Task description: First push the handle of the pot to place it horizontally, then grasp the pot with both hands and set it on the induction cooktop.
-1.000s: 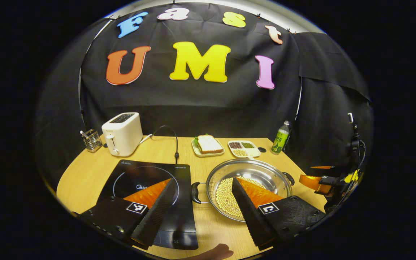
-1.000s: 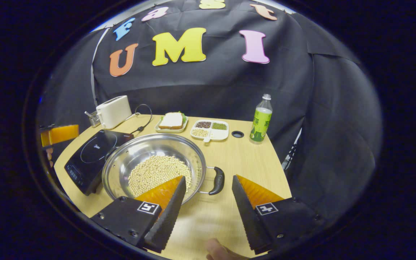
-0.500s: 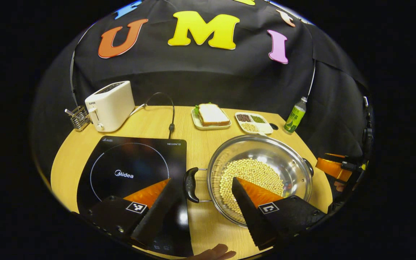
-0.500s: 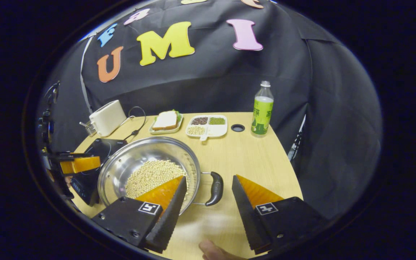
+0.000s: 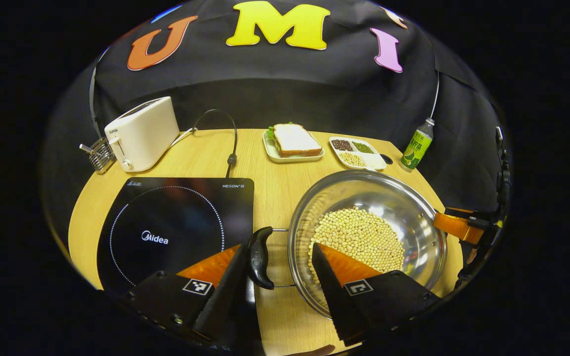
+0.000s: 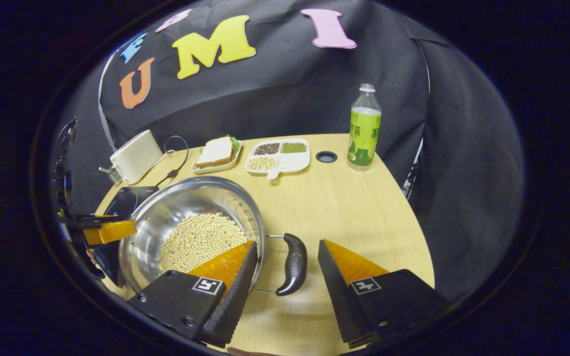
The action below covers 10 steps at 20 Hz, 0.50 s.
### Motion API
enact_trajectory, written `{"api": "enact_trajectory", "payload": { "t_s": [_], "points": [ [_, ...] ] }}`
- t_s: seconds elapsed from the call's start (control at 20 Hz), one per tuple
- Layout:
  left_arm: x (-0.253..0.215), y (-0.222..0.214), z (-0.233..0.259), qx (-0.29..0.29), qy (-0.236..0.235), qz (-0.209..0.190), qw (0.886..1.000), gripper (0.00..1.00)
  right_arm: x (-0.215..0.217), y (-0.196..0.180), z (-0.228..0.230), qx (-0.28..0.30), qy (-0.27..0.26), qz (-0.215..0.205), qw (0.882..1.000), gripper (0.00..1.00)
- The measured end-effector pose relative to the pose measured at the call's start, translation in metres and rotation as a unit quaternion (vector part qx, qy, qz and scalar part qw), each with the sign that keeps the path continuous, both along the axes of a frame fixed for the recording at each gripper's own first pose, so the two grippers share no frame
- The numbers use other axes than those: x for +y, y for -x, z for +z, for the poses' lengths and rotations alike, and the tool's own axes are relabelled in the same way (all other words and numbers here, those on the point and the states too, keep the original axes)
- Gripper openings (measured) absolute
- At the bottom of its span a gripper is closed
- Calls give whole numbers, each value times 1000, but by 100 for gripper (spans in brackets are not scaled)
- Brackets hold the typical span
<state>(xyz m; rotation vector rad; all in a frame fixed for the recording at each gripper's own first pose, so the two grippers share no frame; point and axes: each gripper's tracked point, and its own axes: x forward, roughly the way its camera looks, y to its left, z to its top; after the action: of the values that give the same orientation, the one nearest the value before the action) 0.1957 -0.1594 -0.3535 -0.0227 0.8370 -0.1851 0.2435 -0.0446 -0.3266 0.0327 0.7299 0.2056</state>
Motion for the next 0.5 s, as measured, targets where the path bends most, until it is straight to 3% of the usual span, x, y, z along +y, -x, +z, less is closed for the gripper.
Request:
{"api": "enact_trajectory", "payload": {
  "t_s": [0.2,0.25,0.3,0.35,0.4,0.45,0.5],
  "points": [
    [6,-3,-8,14,-10,4,1000,74,5,-2,-7,19,-12,1,1000,74],
    [6,-4,-10,15,-11,4,1000,79,5,-1,-9,25,-12,1,1000,71],
    [6,-3,-7,19,-10,6,1000,76,5,-1,-9,26,-14,0,1000,69],
    [6,-4,-10,21,-9,5,1000,63,5,-1,-9,30,-15,-2,999,65],
    [6,-4,-9,23,-9,4,1000,63,5,-1,-9,33,-17,-3,999,66],
    [7,-4,-10,23,-9,5,1000,72,5,-1,-9,35,-18,-3,999,64],
    [7,-4,-11,24,-9,6,1000,72,4,-1,-9,35,-19,-3,999,63]
  ]
}}
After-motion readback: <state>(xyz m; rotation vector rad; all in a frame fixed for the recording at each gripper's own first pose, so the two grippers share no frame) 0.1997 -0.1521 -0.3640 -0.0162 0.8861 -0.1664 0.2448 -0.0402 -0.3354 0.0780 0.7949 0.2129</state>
